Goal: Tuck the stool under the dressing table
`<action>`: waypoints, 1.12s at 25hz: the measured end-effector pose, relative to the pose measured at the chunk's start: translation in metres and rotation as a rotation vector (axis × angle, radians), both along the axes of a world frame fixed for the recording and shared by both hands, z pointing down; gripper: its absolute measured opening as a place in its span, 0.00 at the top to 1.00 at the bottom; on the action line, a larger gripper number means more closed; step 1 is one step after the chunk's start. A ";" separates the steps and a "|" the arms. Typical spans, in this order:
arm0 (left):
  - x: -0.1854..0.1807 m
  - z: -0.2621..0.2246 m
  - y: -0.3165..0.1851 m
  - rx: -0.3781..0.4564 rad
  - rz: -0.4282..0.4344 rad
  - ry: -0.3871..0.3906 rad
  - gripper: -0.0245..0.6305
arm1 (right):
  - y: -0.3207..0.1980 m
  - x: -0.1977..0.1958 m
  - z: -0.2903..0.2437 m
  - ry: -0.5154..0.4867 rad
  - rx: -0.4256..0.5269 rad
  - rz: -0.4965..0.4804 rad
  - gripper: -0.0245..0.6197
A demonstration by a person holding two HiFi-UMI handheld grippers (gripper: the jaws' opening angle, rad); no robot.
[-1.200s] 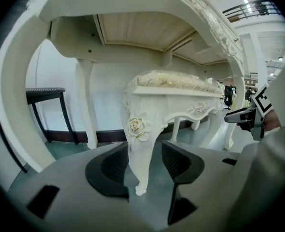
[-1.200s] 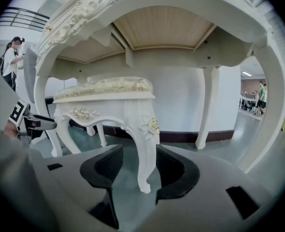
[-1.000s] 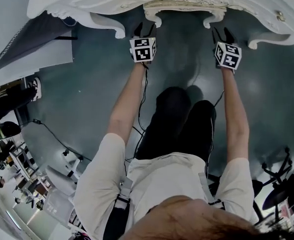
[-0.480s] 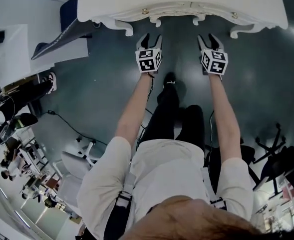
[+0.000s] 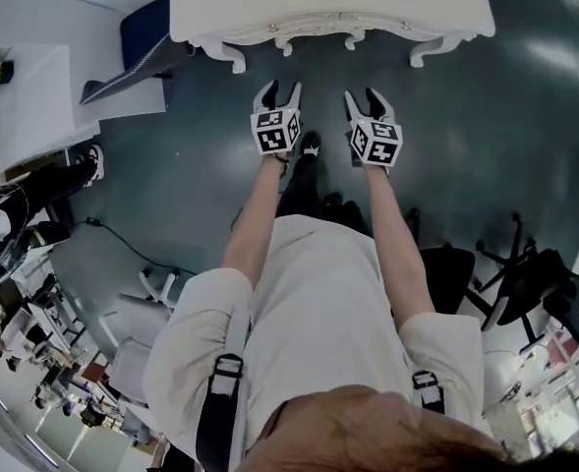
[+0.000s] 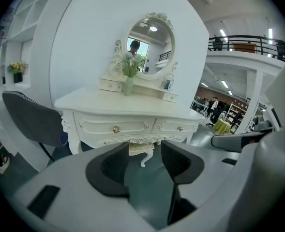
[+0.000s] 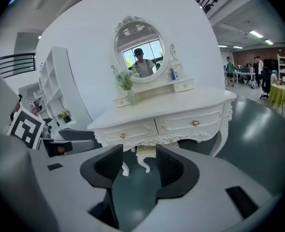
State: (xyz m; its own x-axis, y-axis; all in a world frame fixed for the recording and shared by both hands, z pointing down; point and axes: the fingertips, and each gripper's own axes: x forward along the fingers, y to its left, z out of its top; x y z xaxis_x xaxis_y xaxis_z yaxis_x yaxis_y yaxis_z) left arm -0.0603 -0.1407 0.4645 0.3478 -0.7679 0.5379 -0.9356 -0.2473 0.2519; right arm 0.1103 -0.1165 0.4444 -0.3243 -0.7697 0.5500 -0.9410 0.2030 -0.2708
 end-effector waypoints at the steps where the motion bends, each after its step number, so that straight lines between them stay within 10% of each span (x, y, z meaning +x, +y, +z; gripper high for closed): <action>1: 0.000 -0.008 0.008 -0.004 0.003 0.000 0.62 | 0.009 -0.004 -0.009 -0.001 0.003 0.000 0.60; 28: -0.011 -0.054 0.007 0.029 0.164 -0.039 0.94 | 0.003 0.013 -0.046 -0.063 0.046 0.087 0.83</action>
